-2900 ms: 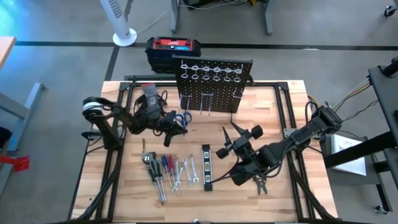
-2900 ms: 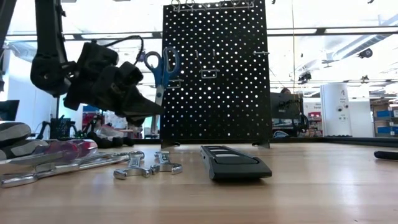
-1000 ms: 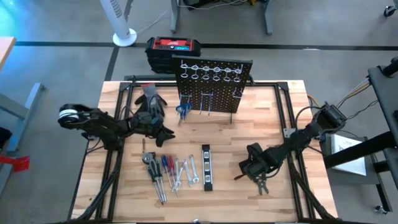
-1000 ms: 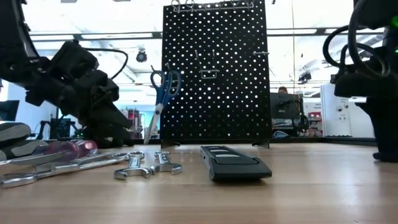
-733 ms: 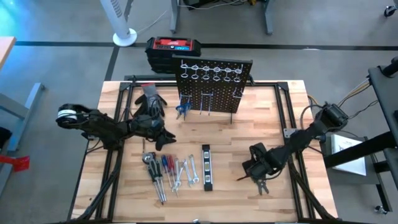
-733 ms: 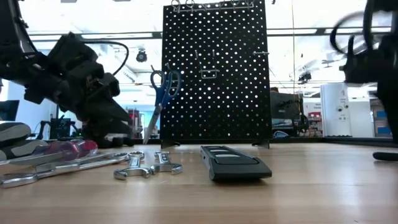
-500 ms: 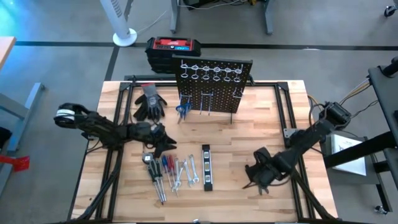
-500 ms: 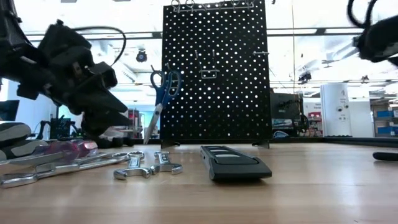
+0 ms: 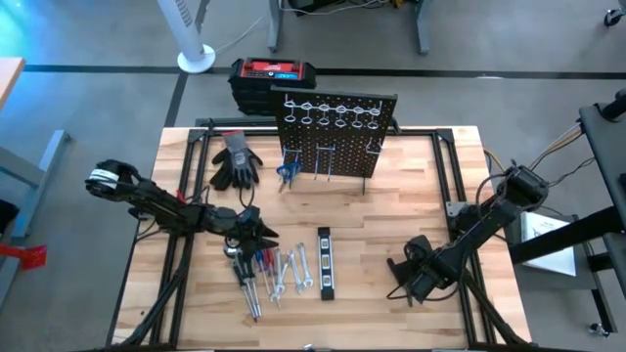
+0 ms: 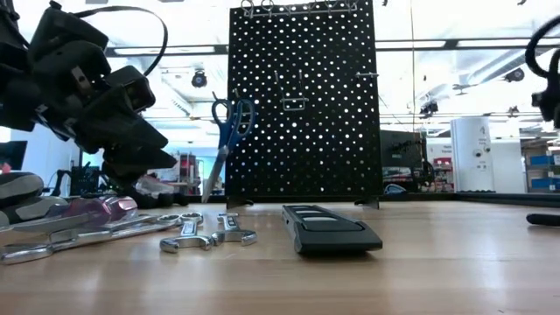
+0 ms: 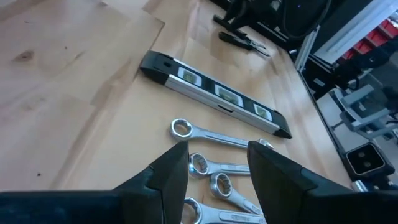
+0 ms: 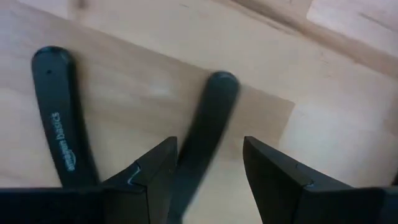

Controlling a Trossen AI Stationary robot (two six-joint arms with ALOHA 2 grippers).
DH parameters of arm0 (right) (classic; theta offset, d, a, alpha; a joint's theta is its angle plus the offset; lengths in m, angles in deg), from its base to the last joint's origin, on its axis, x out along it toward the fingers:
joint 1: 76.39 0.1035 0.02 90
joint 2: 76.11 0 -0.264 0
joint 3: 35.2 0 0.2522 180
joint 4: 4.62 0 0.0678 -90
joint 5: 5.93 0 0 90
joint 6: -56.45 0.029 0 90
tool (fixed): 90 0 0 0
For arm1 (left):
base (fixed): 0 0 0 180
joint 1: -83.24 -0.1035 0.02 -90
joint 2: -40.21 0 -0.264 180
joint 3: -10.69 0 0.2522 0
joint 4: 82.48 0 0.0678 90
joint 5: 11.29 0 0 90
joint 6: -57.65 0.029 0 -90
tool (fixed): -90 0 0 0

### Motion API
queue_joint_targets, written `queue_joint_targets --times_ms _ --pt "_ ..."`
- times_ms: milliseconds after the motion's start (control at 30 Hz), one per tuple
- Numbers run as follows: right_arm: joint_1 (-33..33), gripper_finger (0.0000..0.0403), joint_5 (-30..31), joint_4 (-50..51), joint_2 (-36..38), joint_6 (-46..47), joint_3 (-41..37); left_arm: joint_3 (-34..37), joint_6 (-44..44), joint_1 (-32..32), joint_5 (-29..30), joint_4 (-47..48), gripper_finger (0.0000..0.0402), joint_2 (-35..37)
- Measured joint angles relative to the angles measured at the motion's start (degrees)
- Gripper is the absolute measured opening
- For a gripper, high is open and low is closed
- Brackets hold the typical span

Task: Hang tools onto peg board
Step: Hang the black stripping pliers on the peg board

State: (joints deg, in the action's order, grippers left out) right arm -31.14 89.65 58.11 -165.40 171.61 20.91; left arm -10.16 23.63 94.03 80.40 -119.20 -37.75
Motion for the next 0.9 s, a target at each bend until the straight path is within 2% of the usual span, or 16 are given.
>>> queue_joint_targets --times_ms 200,300,433,600,667,800,900 --pt "0.0 0.0160 0.5 -3.7 -0.4 -1.2 -2.3 0.0 0.2 0.1 1.5 0.0 0.0155 0.0" --pt "0.0 0.0119 0.7 -3.9 -0.1 -1.0 -2.4 0.0 0.3 0.1 2.1 0.0 0.0155 0.0" --pt "0.0 0.0039 1.3 -3.8 0.1 0.0 -2.4 0.0 0.5 0.1 3.7 0.0 0.0155 0.0" --pt "0.2 0.0037 5.0 -3.2 0.1 2.5 -2.1 0.0 0.5 0.1 3.9 0.0 0.0155 0.0" --pt "0.2 0.0037 9.4 -2.7 0.2 4.6 -1.6 0.0 0.5 0.1 3.9 0.0 0.0155 0.0" --pt "0.0 0.0036 27.7 0.5 -0.2 9.1 0.5 0.0 0.5 0.1 3.8 -0.1 0.0155 0.0" --pt "-0.9 0.0036 36.1 0.9 -0.2 9.1 2.4 -0.1 0.5 0.1 3.8 -0.2 0.0155 0.0"
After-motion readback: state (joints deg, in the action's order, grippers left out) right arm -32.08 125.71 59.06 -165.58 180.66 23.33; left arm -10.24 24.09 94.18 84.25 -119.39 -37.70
